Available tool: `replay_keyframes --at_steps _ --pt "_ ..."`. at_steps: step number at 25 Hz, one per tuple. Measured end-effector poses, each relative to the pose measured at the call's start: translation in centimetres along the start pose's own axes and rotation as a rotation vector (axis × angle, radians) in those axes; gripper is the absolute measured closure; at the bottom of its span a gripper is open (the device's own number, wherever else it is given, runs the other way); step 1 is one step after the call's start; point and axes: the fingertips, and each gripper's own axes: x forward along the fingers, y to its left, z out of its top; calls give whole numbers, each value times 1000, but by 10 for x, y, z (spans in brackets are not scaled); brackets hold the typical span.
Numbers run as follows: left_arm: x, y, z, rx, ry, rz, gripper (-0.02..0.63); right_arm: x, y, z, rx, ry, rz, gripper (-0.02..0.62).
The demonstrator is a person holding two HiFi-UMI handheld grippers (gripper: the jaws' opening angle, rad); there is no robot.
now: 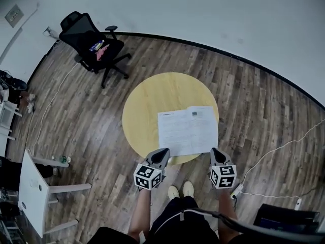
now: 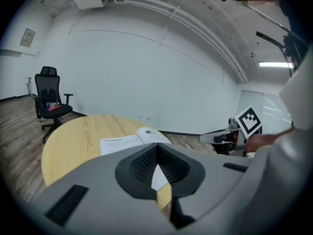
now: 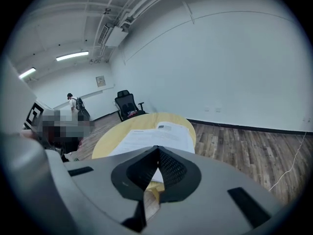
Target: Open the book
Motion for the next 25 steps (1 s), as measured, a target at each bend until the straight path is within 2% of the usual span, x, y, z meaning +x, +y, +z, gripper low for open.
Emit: replay_keyframes --at_steps 10,15,25 --pt "-53 -9 91 98 -158 43 606 -29 48 85 -62 -148 69 589" --pt "-76 -18 124 142 -217 50 606 -47 70 118 -81 -205 96 589" --pt "-103 -30 153 188 -264 67 606 -68 104 148 -142 -247 142 589"
